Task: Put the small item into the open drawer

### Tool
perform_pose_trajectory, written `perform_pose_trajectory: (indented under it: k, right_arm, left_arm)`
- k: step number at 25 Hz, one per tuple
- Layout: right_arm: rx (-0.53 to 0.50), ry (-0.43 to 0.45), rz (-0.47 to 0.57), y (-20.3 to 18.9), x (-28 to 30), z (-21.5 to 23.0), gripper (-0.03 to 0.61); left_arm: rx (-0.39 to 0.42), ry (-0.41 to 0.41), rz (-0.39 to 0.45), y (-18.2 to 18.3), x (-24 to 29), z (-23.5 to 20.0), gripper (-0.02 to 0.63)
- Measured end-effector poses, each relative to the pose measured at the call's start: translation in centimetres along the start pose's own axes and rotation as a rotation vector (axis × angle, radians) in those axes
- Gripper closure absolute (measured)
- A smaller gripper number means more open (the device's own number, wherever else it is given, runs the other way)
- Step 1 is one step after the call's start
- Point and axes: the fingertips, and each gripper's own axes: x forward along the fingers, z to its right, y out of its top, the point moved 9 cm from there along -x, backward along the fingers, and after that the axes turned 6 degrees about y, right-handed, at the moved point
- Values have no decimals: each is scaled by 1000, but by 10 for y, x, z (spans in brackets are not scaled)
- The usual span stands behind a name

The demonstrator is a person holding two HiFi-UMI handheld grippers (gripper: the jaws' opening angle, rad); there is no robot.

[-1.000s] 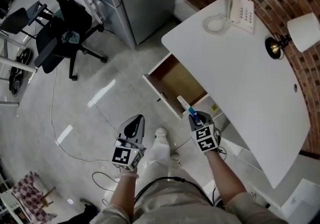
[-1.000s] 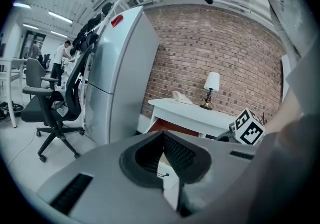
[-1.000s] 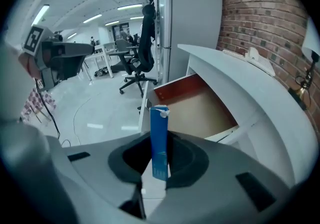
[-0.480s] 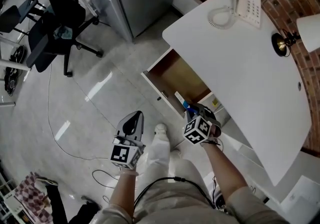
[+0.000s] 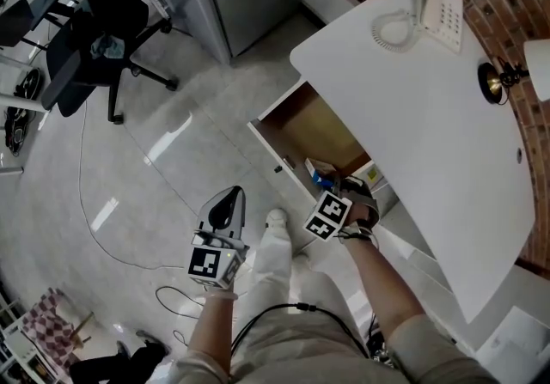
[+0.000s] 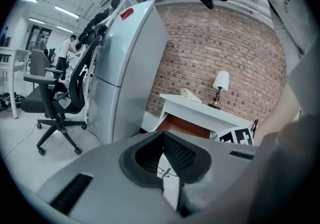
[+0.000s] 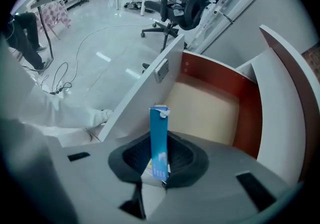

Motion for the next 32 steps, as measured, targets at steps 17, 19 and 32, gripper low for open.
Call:
perform_pose_trajectory:
  k: [17,19,32]
  right_arm:
    - [-82,63,-90,12,23,3,468]
    - [-71,64,-82,11,23,3,454]
    - [-4,63,0,-1,4,-2,445]
  left_arm:
    - [-35,45,-13,-7,3,-17,609]
    - [-32,50,-17,-7,3,-18,609]
    - [-43,34,-9,-9,-5,-3,609]
